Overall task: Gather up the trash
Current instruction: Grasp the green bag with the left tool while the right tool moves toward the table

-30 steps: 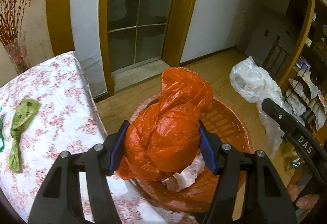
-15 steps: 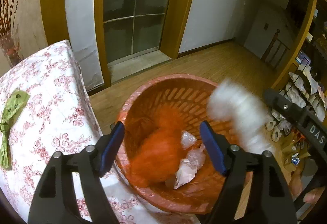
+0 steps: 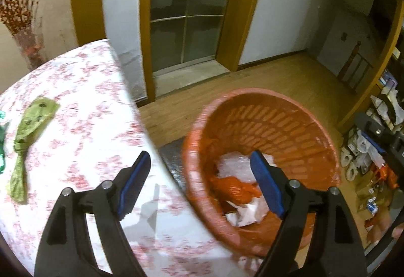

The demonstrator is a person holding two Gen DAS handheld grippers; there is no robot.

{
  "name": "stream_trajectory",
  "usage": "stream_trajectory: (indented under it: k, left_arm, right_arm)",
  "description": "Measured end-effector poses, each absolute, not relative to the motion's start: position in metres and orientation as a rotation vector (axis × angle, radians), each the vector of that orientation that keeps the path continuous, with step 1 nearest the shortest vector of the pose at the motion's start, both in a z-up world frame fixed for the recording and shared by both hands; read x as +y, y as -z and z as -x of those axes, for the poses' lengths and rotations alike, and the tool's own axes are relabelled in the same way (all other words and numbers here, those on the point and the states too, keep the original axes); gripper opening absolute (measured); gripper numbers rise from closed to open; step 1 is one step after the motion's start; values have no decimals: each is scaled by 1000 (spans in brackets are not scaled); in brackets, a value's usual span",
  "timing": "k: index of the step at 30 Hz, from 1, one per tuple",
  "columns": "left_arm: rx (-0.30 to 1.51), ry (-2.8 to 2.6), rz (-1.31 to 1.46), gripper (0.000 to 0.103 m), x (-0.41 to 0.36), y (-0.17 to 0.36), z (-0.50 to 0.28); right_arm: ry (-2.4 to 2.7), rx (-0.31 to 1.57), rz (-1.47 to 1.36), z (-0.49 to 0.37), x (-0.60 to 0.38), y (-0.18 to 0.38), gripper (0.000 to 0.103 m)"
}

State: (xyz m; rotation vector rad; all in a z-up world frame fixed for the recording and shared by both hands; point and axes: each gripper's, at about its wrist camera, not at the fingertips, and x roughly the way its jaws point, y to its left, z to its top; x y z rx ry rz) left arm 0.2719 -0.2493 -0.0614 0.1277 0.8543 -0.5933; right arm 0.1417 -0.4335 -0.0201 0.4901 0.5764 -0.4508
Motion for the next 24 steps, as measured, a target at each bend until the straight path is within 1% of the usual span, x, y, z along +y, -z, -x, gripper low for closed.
stream_trajectory:
  k: [3,7,9,13,15,20,24]
  left_arm:
    - [844,542,-132,79,-228,61,-279]
    - [830,463,-123,82,-195,60,-289]
    - [826,416,-119,82,-176,60,-295]
    - [824,316,-111,82,-135,63,-310]
    - [823,250,-110,83,-112,64,-318]
    - [821,107,-79,83,-50,62,-340]
    - [782,-25,-64,83,-2,58,-363]
  right_arm:
    - [448,581,-468,-144,-428,20,62]
    - [438,588,-435,-149,-418,20,64]
    - [430,595,-412,-153,-411,20,68]
    - [407,608,-374,-161,-396,20,73]
    - [385,616,-352,-166,-386,20,77]
    - [333,639,-304,-178,-364,24,80]
    - [305,657,-275,-189,-347,28,81]
